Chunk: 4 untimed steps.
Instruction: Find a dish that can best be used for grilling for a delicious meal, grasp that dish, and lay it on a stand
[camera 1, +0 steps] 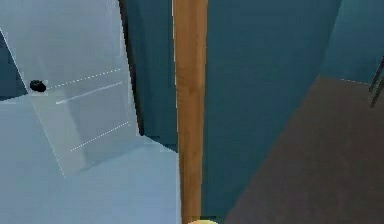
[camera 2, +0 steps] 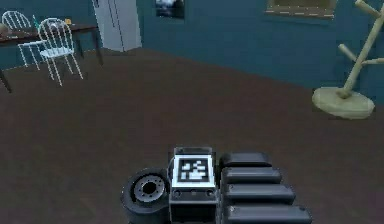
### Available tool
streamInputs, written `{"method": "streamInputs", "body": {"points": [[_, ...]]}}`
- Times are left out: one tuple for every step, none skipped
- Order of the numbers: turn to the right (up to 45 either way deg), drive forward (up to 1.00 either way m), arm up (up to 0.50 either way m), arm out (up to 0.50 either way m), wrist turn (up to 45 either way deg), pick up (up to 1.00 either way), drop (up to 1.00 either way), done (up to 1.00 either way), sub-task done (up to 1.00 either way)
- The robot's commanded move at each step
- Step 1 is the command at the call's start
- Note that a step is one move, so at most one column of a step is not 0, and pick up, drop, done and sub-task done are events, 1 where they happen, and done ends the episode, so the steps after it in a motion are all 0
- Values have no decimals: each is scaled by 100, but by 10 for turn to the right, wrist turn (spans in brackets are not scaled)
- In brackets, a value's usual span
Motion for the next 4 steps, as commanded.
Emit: {"method": "streamInputs", "body": {"points": [[-450,0,0,0,0,0,0,0,0],[-60,0,0,0,0,0,0,0,0],[0,100,0,0,0,0,0,0,0],[0,50,0,0,0,0,0,0,0]]}}
